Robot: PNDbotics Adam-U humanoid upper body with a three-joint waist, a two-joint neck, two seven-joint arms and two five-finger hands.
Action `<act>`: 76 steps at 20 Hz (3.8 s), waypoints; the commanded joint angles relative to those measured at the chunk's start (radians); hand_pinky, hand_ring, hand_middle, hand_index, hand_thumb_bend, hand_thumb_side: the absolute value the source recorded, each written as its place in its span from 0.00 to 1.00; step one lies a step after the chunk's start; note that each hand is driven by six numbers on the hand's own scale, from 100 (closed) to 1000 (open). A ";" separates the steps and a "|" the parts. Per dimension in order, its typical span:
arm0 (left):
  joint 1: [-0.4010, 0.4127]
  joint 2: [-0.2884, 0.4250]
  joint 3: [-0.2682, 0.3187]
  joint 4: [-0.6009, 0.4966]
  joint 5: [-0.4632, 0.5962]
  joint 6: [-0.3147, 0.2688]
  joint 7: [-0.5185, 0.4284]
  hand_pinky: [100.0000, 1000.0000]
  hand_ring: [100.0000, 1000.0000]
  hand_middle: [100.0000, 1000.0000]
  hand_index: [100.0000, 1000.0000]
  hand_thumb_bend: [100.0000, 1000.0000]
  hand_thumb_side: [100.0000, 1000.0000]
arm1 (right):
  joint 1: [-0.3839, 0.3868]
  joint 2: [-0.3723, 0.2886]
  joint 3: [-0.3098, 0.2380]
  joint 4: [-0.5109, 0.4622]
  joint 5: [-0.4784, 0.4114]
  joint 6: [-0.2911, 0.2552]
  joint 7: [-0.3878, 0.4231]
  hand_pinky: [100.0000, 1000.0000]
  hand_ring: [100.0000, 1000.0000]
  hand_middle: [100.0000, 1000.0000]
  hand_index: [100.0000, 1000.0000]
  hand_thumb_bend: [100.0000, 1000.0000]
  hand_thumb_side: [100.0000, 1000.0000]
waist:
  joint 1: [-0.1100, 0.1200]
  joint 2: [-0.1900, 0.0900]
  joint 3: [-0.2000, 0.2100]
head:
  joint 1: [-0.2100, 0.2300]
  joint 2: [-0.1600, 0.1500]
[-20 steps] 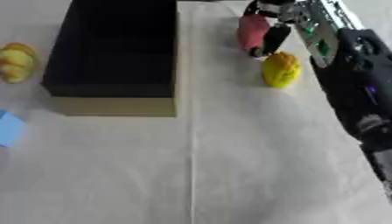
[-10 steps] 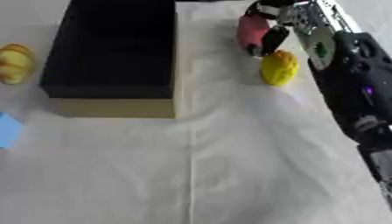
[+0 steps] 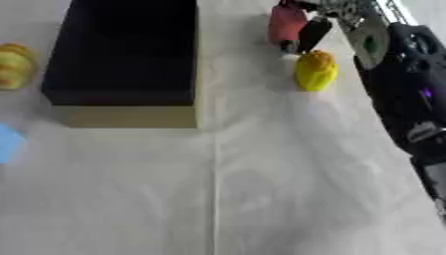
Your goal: Pick up objects on the table and place them in the box.
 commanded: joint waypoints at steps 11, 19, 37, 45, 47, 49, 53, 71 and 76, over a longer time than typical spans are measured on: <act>-0.008 0.029 0.000 -0.015 0.010 -0.004 -0.007 0.75 0.73 0.65 0.83 0.60 0.54 | -0.034 -0.028 0.041 -0.163 -0.064 -0.040 -0.061 0.80 0.72 0.49 0.62 0.00 0.00 | -0.011 -0.079 -0.010 | 0.002 0.014; -0.028 0.032 -0.004 -0.015 0.018 -0.017 -0.017 0.75 0.74 0.66 0.83 0.61 0.53 | -0.049 -0.001 0.132 -0.346 -0.102 -0.044 -0.015 0.80 0.70 0.50 0.62 0.00 0.00 | -0.020 -0.108 0.001 | -0.021 0.029; -0.057 0.032 -0.007 -0.015 0.032 -0.034 -0.025 0.75 0.74 0.66 0.83 0.62 0.51 | -0.030 0.053 0.202 -0.365 -0.130 -0.013 0.040 0.79 0.70 0.53 0.66 0.00 0.00 | -0.041 -0.140 0.046 | -0.060 0.033; -0.078 0.022 -0.012 -0.015 0.033 -0.040 -0.031 0.75 0.74 0.66 0.83 0.62 0.51 | -0.016 0.121 0.243 -0.309 -0.088 -0.014 0.023 0.79 0.70 0.53 0.66 0.00 0.00 | -0.047 -0.130 0.071 | -0.087 0.028; -0.082 0.020 -0.013 -0.015 0.033 -0.039 -0.033 0.75 0.74 0.66 0.83 0.62 0.51 | -0.014 0.139 0.246 -0.292 -0.078 -0.015 0.009 0.79 0.70 0.53 0.66 0.00 0.00 | -0.051 -0.127 0.077 | -0.091 0.027; -0.084 0.018 -0.014 -0.015 0.033 -0.038 -0.034 0.75 0.74 0.66 0.83 0.62 0.51 | -0.014 0.153 0.247 -0.280 -0.071 -0.016 -0.005 0.79 0.70 0.53 0.66 0.00 0.00 | -0.054 -0.125 0.081 | -0.093 0.027; -0.091 0.013 -0.016 -0.015 0.032 -0.036 -0.036 0.75 0.74 0.66 0.83 0.62 0.51 | -0.009 0.183 0.249 -0.237 -0.043 -0.015 -0.027 0.79 0.73 0.60 0.72 0.00 0.00 | -0.059 -0.119 0.089 | -0.099 0.024; -0.083 0.007 -0.015 -0.015 0.021 -0.034 -0.034 0.75 0.74 0.66 0.83 0.61 0.51 | -0.006 0.186 0.192 -0.207 0.072 -0.075 -0.061 0.88 0.91 0.83 0.84 0.32 0.32 | -0.055 -0.114 0.090 | -0.100 0.044; -0.079 0.007 -0.015 -0.015 0.023 -0.033 -0.034 0.75 0.74 0.66 0.83 0.61 0.51 | -0.005 0.177 0.187 -0.229 0.054 -0.068 -0.063 0.87 0.90 0.81 0.84 0.31 0.28 | -0.052 -0.121 0.086 | -0.098 0.046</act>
